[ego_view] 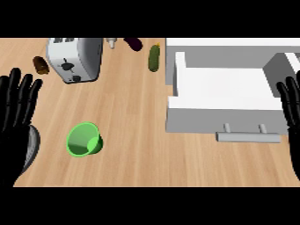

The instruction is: Pick up the cup, place it into the drawer and close the drawer

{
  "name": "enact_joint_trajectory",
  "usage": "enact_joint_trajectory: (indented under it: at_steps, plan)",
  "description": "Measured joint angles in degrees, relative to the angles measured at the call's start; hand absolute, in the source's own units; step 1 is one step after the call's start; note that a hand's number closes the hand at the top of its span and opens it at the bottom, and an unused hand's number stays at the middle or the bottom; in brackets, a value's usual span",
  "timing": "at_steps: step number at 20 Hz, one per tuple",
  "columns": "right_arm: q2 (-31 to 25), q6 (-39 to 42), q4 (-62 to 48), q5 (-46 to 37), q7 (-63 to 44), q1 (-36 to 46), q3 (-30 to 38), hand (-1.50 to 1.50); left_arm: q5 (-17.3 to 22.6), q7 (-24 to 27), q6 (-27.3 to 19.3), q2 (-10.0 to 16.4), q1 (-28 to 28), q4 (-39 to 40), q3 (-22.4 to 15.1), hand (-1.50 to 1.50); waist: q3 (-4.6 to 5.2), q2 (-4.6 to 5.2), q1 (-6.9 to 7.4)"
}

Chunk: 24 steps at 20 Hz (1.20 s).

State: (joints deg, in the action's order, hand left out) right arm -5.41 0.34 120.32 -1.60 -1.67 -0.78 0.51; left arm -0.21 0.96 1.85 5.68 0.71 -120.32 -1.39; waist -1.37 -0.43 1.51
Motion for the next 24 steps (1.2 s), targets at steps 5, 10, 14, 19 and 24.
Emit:
enact_joint_trajectory:
  at_steps: [5, 10, 14, 19, 24]
  plan:
    - [0.9, 0.0, -0.4, 0.1, 1.2, 1.3, -0.8, -1.5, 5.1, -0.6, 4.7, 2.3, -1.7, -2.0, 1.3, -1.5, 0.98, 0.28, -0.91]
    - [-0.6, 3.7, -2.1, 2.0, -1.0, 1.4, -2.4, -1.5, 15.9, -3.9, 7.8, 1.9, -5.1, 1.7, 4.5, -1.5, 1.32, 0.48, -0.99]
    - [-1.7, 5.4, -3.9, 3.8, -3.6, 3.8, -1.7, -1.5, 21.5, -4.8, 10.0, 2.3, -6.2, 4.9, 7.3, -1.5, 1.37, 0.46, -1.16]
    - [-1.6, 6.2, -6.2, 4.3, -4.1, 6.0, -1.1, -1.5, 20.9, -2.7, 12.3, 2.8, -6.2, 11.4, 9.3, -1.5, 1.38, 0.45, -1.37]
    - [-2.5, 7.4, -10.0, 5.4, -3.5, 9.7, 1.0, -1.5, 18.0, 1.7, 13.8, 2.5, -6.2, 19.5, 10.2, -1.5, 1.38, 0.47, -1.4]
